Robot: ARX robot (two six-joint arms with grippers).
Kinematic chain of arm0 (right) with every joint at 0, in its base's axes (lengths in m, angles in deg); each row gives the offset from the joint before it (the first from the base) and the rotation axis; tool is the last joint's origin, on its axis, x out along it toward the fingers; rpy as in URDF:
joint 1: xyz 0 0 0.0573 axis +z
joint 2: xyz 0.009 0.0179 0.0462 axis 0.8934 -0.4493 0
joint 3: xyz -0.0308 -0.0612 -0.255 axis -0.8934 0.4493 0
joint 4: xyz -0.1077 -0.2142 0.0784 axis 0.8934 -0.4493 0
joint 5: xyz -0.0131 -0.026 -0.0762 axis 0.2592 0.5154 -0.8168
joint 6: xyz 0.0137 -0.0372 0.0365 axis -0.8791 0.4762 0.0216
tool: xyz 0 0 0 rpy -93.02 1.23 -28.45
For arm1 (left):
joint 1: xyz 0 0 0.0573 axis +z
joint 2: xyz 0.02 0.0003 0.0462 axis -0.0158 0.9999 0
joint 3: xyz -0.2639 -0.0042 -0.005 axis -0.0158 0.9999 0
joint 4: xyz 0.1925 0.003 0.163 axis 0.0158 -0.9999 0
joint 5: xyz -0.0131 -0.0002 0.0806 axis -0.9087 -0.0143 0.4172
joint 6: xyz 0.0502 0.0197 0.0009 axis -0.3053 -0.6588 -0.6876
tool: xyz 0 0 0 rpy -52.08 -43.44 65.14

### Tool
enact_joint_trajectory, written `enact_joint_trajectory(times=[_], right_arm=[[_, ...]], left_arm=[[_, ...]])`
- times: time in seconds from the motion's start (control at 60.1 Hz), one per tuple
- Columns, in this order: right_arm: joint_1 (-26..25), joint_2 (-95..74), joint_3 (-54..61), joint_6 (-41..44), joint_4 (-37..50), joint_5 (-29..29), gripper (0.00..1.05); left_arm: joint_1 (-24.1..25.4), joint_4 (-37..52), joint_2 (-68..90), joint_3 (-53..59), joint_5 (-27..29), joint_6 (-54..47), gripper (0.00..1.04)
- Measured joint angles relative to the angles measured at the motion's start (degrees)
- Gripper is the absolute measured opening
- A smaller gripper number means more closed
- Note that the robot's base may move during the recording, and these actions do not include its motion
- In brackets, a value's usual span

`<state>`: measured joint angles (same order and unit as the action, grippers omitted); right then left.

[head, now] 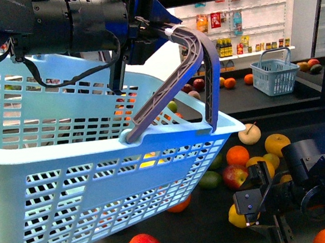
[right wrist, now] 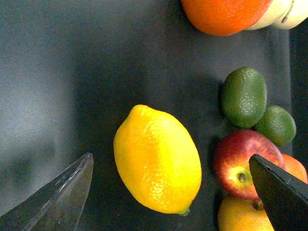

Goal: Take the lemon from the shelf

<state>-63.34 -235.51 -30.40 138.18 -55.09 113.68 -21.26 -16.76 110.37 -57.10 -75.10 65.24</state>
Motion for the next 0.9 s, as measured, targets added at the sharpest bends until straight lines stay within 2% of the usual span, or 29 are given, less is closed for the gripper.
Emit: enact_joint_trajectory(times=[0.383, 0.599, 0.898], right_arm=[[0.2, -5.29, -16.68, -4.74, -15.8, -0.07, 0.97], [0.24, -7.78, -19.3, -4.55, -20.02, 0.37, 0.97], [0.52, -11.58, -22.84, -4.57, -20.68, -0.61, 0.97]], left_arm=[[0.0, 0.0, 0.0, 0.0, 0.02, -0.02, 0.09], [0.0, 0.0, 0.0, 0.0, 0.0, -0.02, 0.09], [0.0, 0.0, 0.0, 0.0, 0.02, 0.0, 0.09]])
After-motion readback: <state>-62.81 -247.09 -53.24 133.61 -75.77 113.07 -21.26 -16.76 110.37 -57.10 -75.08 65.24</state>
